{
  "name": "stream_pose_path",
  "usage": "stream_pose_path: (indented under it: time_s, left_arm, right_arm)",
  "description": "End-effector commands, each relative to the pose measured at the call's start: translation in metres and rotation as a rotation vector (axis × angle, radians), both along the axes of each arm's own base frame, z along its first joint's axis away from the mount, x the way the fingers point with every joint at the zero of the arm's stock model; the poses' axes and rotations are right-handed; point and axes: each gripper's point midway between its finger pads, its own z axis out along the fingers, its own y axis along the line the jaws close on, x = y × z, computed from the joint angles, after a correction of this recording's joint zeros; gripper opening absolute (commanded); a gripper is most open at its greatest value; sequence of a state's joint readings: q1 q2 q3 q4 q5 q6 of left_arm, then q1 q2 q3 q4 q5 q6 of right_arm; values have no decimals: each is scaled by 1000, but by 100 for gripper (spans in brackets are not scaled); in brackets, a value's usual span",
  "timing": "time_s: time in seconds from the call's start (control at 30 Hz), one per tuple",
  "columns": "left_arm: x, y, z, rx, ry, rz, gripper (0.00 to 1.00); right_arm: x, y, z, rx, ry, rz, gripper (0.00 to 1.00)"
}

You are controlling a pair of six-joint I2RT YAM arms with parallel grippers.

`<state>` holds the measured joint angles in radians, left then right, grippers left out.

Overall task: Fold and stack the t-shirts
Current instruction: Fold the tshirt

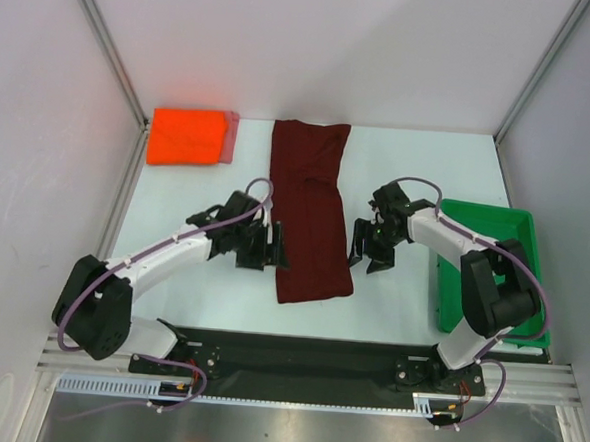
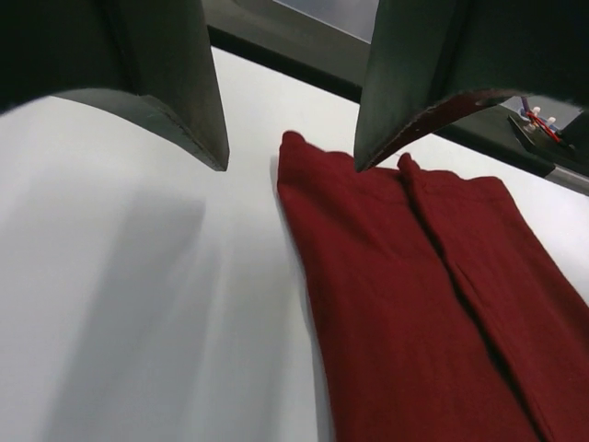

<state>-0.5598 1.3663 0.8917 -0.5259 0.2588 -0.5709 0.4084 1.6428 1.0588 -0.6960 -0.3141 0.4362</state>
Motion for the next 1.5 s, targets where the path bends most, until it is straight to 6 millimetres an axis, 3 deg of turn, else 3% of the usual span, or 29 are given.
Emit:
stream_pose_path:
  time_s: [0.0, 0.23, 0.43, 0.6, 0.83, 1.13, 1.47]
  left_arm:
    - [-5, -23, 4, -182, 36, 44, 77]
    - [-20, -9, -37, -126, 153, 161, 80]
    - [-41, -6, -62, -137, 282, 276, 72]
    - [-58, -12, -68, -90, 342, 305, 65]
    - [-64, -8, -83, -53, 388, 365, 60]
    - [-65, -8, -95, -54, 400, 373, 50]
    - [-66, 5, -103, 16, 391, 390, 39]
  right_arm:
    - [1, 8, -11, 59, 7, 19, 62]
    - [-16, 6, -26, 120, 67, -3, 58]
    - [-25, 5, -29, 137, 73, -16, 57]
    - [-24, 6, -30, 137, 77, -10, 56]
    - [-27, 7, -36, 143, 95, -9, 53]
    - [-31, 6, -40, 148, 106, -3, 54]
    - [-38, 6, -44, 150, 124, 15, 56]
